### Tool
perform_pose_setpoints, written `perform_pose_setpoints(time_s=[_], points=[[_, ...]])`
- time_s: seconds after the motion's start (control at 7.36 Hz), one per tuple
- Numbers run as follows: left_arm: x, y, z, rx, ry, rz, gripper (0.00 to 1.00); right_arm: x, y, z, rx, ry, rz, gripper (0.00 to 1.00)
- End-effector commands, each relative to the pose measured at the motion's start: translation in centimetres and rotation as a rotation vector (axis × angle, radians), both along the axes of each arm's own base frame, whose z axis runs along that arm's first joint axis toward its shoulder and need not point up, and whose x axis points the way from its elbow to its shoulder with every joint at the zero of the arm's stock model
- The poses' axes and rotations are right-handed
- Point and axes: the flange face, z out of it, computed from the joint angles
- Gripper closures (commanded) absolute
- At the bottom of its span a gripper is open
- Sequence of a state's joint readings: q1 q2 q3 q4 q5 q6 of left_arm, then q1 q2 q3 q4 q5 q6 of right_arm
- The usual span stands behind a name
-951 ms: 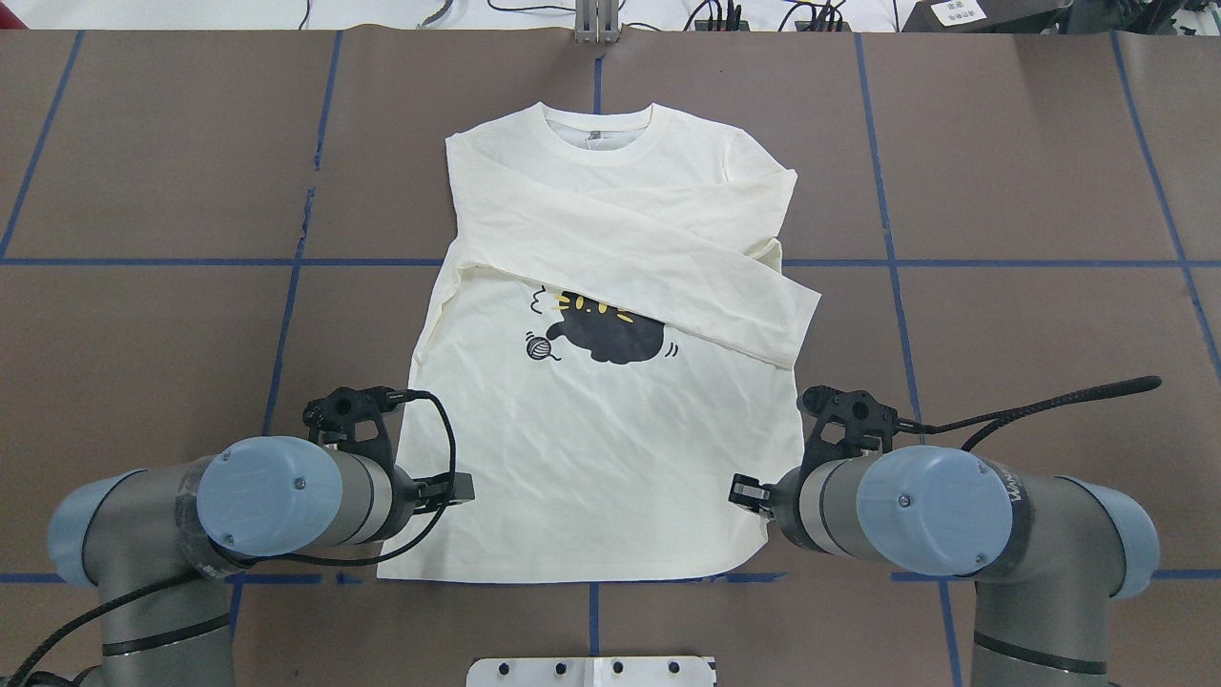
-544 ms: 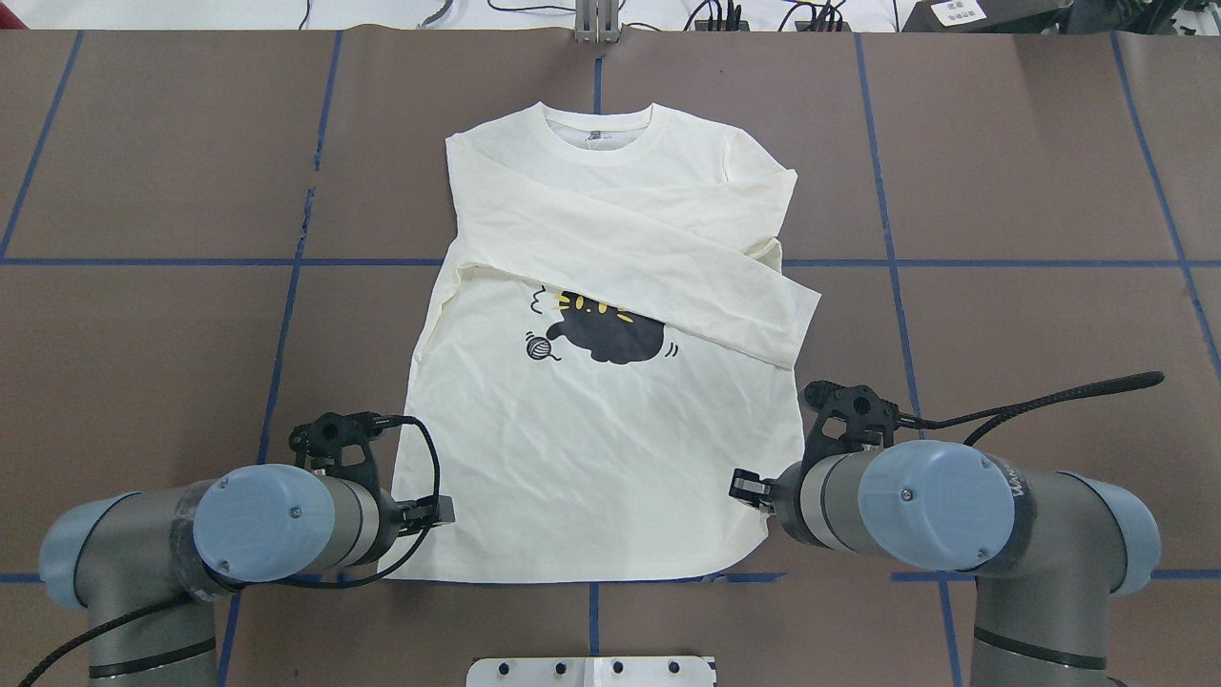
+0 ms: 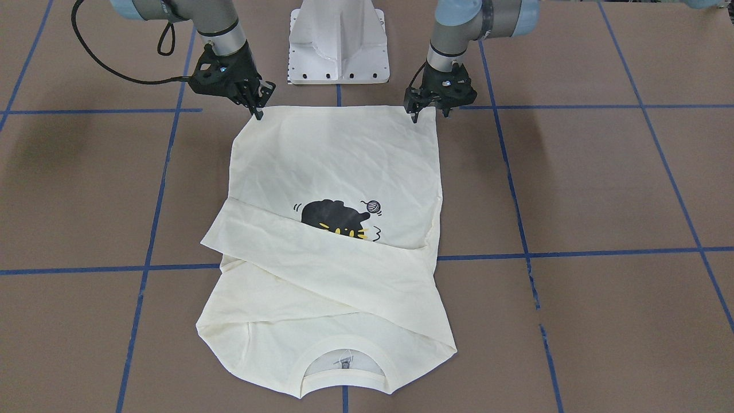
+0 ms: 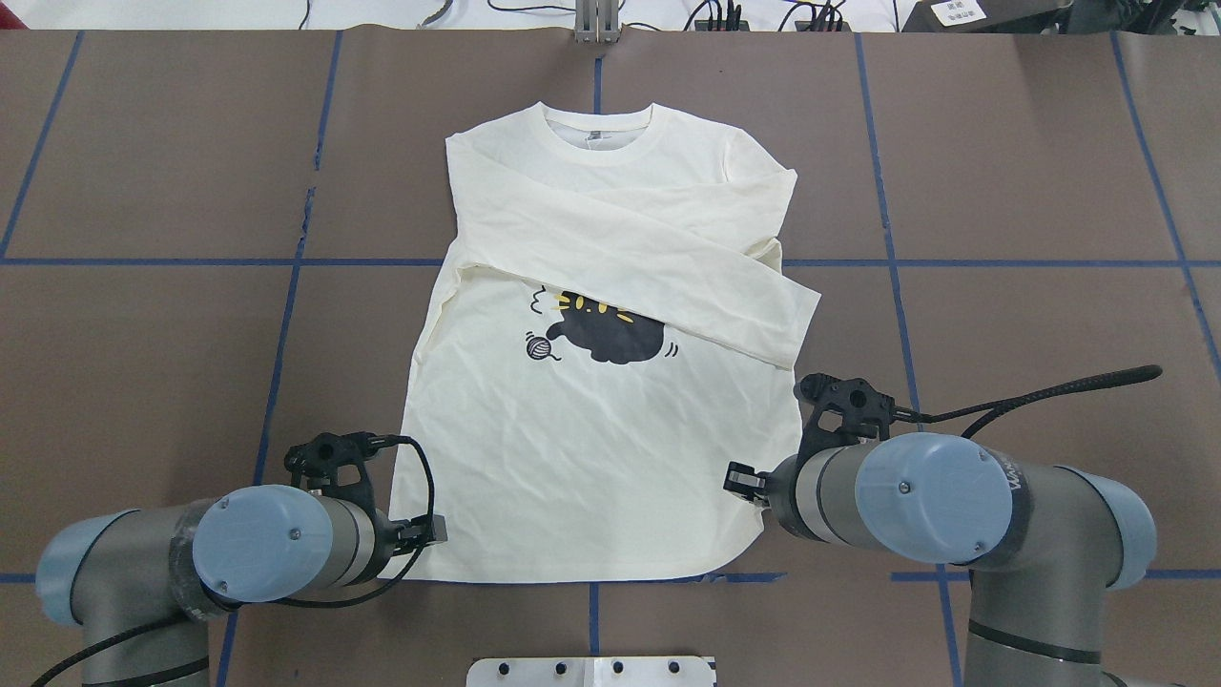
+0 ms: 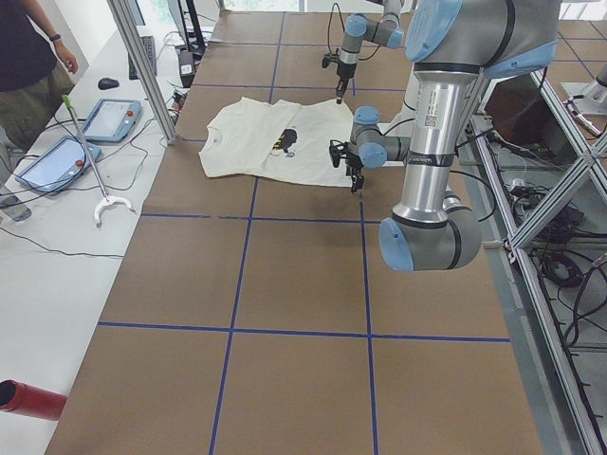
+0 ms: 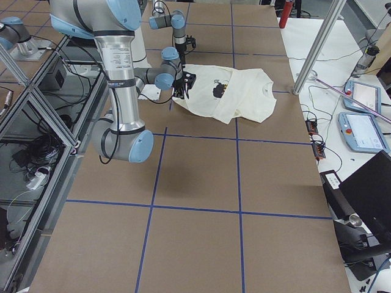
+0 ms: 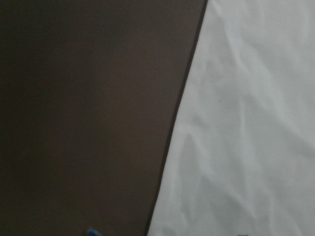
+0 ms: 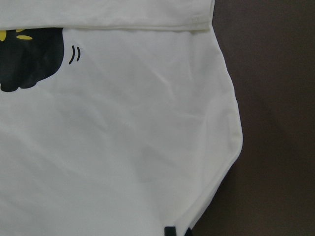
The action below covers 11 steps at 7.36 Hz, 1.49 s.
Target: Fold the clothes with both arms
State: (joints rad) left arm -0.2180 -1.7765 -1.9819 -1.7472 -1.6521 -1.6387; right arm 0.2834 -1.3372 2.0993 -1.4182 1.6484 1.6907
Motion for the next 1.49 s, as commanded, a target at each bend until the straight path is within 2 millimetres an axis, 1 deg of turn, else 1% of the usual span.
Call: perform_pose_setpoints(time_s=[0.0, 0.14, 0.27, 0.54, 0.68, 0.95, 1.09, 1.22, 1.36], points=[[-0.1, 0.5, 0.2, -0.001, -0.003, 0.009, 0.17, 0.0, -0.3, -0.5, 0.002, -0.007, 0.004, 1.00], [-0.1, 1.1, 0.0, -0.002, 0.003, 0.016, 0.18, 0.1, -0.5, -0.5, 0.001, -0.007, 0.006, 1.00], [0.2, 1.8, -0.1, -0.014, 0.006, 0.019, 0.21, 0.2, -0.6, -0.4, 0.000, -0.005, 0.007, 1.00], [0.4, 2.4, -0.1, -0.026, 0.007, 0.018, 0.28, 0.3, -0.7, -0.4, -0.002, -0.005, 0.008, 1.00], [0.4, 2.4, -0.1, -0.030, 0.005, 0.015, 0.35, 0.3, -0.7, -0.4, -0.002, -0.005, 0.008, 1.00], [0.2, 2.4, -0.6, -0.030, 0.011, 0.012, 0.51, 0.3, -0.8, -0.4, -0.002, -0.005, 0.010, 1.00], [-0.3, 2.4, -1.4, -0.031, 0.006, 0.012, 0.54, 0.4, -0.8, -0.4, -0.001, -0.005, 0.010, 1.00], [-1.0, 2.6, -2.4, -0.032, -0.004, 0.014, 0.54, 0.4, -0.9, -0.4, -0.001, -0.005, 0.012, 1.00], [-1.3, 2.7, -2.8, -0.032, 0.001, 0.014, 0.54, 0.5, -1.0, -0.4, -0.001, -0.005, 0.013, 1.00]])
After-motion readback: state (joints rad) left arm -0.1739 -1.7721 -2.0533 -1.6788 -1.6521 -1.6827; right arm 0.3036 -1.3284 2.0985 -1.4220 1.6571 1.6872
